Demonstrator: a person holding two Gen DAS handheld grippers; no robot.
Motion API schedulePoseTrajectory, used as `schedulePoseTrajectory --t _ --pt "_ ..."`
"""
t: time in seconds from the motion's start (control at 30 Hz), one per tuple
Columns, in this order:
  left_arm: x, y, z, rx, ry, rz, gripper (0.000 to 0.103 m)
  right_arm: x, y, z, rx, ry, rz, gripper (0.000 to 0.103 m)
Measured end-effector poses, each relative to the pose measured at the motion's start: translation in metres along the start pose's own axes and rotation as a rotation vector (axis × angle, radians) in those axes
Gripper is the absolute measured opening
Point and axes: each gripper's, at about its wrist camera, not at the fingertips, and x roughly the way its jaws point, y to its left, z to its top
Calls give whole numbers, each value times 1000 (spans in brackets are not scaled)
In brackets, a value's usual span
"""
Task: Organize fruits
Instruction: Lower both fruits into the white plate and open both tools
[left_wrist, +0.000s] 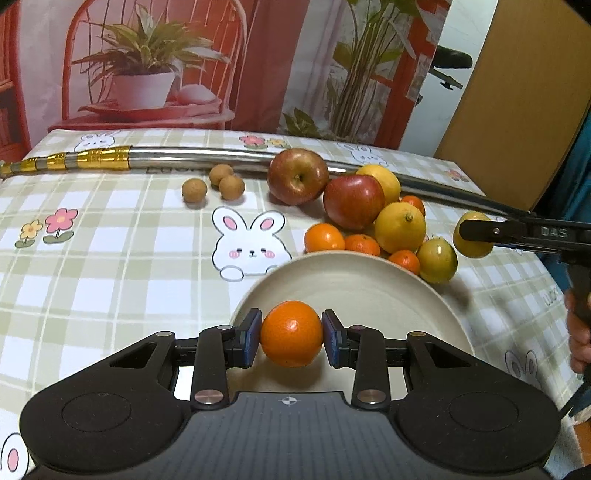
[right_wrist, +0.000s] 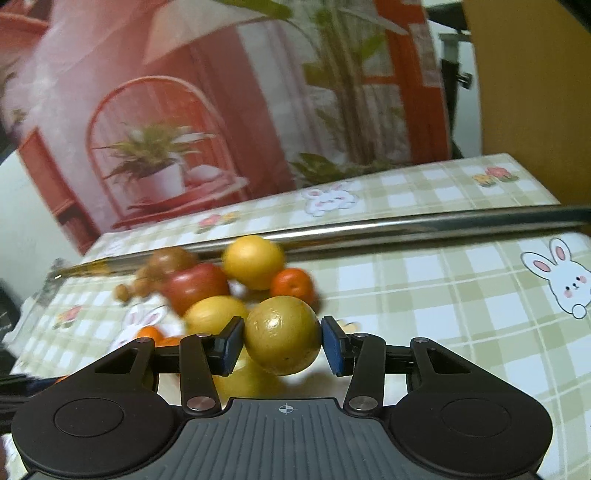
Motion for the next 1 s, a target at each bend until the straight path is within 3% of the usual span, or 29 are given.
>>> schedulePoseTrajectory --t 0.2,0.57,1.0 --pt "-4 -1 -10 15 10 25 37 -10 30 -11 -49 69 74 42" --pt "-14 -7 -28 25 11 21 37 -18 82 -48 -187 155 101 42" --pt "-19 -16 -40 60 -14 68 37 -21 100 -76 -256 163 45 42"
